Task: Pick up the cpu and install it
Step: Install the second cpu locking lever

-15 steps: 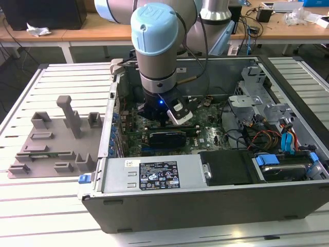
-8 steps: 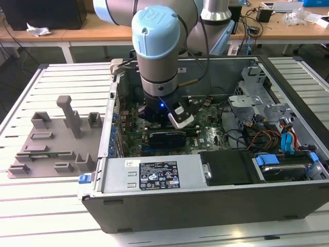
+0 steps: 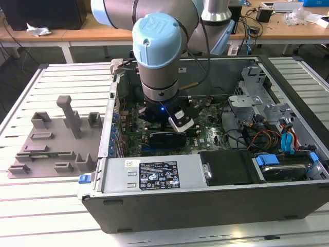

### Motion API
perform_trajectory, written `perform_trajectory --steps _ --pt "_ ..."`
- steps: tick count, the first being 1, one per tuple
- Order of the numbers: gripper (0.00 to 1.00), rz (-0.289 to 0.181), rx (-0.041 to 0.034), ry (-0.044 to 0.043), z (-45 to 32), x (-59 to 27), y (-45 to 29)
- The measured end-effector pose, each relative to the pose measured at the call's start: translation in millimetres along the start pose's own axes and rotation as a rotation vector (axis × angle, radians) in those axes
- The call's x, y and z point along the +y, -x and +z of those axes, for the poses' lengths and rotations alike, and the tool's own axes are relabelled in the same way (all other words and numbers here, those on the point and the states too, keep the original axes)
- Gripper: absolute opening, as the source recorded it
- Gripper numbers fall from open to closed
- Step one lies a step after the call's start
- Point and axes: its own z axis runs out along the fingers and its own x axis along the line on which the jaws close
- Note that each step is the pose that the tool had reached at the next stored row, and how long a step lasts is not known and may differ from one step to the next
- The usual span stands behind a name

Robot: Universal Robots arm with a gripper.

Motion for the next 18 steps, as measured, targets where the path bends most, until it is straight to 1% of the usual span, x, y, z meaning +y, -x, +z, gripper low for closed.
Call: perform_trajectory --steps 1,2,4,7,8,11,14,15,16,17,18 --pt "0.11 0.004 0.0027 -0.0069 -13.2 3.8 4.1" --pt "0.11 0.012 0.008 -0.033 -15.0 1.6 9.1" --pt "0.11 0.012 0.0077 -0.033 -15.2 0.6 8.6" --pt "0.11 0.02 0.0054 -0.0294 -13.4 -0.2 2.6" --pt "0.11 0.024 0.0045 -0.0289 -12.7 -0.4 1.7" --pt "0.11 0.049 -0.003 -0.0267 -9.3 -1.4 -1.3" --pt "0.11 0.063 -0.0073 -0.0212 -7.9 -1.8 -3.4" --pt "0.11 0.068 -0.0089 -0.0181 -7.5 -1.9 -3.9" --pt "0.11 0.077 -0.0114 -0.0125 -6.9 -2.1 -4.5" --pt "0.11 0.093 -0.0159 0.0001 -5.8 -2.4 -5.8" --pt "0.11 0.102 -0.0188 0.0054 -4.7 -2.7 -6.4"
